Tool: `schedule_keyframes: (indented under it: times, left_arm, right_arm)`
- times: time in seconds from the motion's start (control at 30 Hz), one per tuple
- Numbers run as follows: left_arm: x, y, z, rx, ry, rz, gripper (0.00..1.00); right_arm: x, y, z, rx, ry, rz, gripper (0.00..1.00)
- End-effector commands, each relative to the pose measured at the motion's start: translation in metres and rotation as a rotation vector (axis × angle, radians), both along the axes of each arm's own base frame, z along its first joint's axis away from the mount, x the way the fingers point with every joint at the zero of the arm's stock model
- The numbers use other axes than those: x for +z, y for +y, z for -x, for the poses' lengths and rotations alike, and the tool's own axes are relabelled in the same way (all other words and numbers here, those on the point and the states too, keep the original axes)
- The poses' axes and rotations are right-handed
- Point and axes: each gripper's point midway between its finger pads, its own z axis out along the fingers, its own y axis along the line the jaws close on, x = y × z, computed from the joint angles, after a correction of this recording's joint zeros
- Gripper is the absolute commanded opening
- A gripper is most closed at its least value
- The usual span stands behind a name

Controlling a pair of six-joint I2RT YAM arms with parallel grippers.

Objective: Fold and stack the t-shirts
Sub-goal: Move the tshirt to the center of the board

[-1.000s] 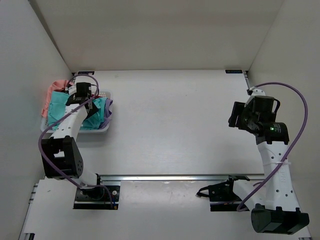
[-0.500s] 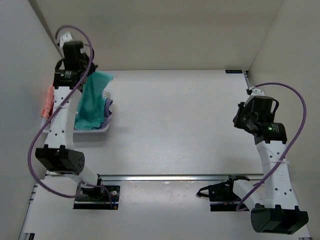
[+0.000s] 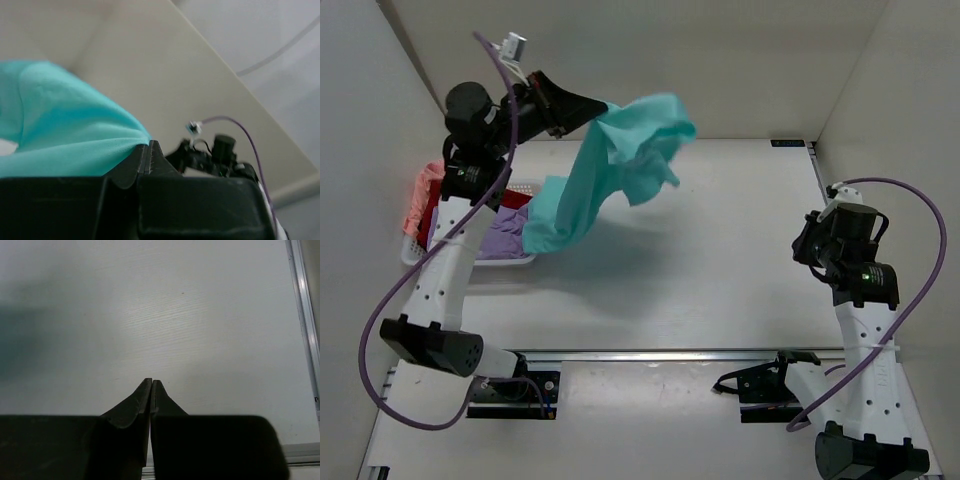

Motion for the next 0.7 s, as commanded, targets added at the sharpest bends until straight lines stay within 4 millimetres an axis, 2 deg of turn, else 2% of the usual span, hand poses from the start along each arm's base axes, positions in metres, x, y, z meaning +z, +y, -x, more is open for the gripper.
schedule_keyframes:
  times: [0.0,0.07,0.1,0.13,0.17,0.23,0.33,0.4,0.43,0.47,0.5,0.53,0.57,0.6,0.63,0.67]
  left_arm:
    - [-0.013,-0.043,0.043,-0.312,0.031,-0.022,0.0]
    - [-0.011,-0.064,0.055,-0.442,0.06,0.005,0.0]
    - [-0.008,-0.07,0.067,-0.535,0.005,0.002,0.0]
    - [-0.011,-0.079,0.07,-0.605,0.075,0.029,0.0]
    - [-0.012,-0.086,0.079,-0.675,0.071,0.029,0.0]
    - [-0.016,-0.088,0.073,-0.642,0.054,0.003,0.0]
    - [-0.028,-0.085,0.046,-0.496,0.057,-0.034,0.0]
    - [-0.033,-0.09,0.036,-0.508,0.096,-0.006,0.0]
    - [-0.023,-0.095,0.042,-0.54,0.052,0.012,0.0]
    - [-0.02,-0.1,0.038,-0.568,0.087,0.038,0.0]
    - [-0.022,-0.115,0.046,-0.647,0.099,0.039,0.0]
    - [-0.004,-0.118,0.052,-0.675,0.054,0.044,0.0]
    - [0.01,-0.131,0.058,-0.718,0.012,0.045,0.0]
    - [-0.001,-0.149,0.052,-0.747,0.068,0.04,0.0]
    - [0.026,-0.153,0.069,-0.781,-0.009,0.059,0.0]
    - [0.04,-0.159,0.068,-0.793,-0.014,0.09,0.0]
  right_arm:
    - [0.001,0.0,0.002,-0.013,-0.021,-0.013,0.0]
    - [0.001,-0.001,0.005,-0.011,-0.025,-0.013,0.0]
    - [-0.002,0.001,0.005,-0.01,-0.023,-0.026,0.01]
    - [-0.003,0.001,0.006,-0.011,-0.027,-0.03,0.0]
    - [0.001,0.0,0.006,-0.017,-0.038,-0.031,0.0]
    - [0.0,0.001,0.007,-0.014,-0.039,-0.035,0.0]
    - [-0.001,-0.001,0.01,-0.024,-0.046,-0.046,0.01]
    - [-0.003,-0.001,0.01,-0.032,-0.046,-0.055,0.0]
    - [-0.004,0.001,0.01,-0.032,-0.047,-0.069,0.0]
    - [-0.005,0.001,0.011,-0.026,-0.044,-0.063,0.0]
    - [-0.004,0.001,0.009,-0.028,-0.047,-0.068,0.0]
    - [-0.004,0.002,0.01,-0.029,-0.047,-0.07,0.0]
    - [-0.003,0.001,0.009,-0.031,-0.051,-0.064,0.0]
    - [-0.001,0.001,0.008,-0.03,-0.057,-0.067,0.0]
    - [-0.003,0.001,0.009,-0.031,-0.051,-0.068,0.0]
    - [-0.001,0.001,0.009,-0.029,-0.056,-0.065,0.0]
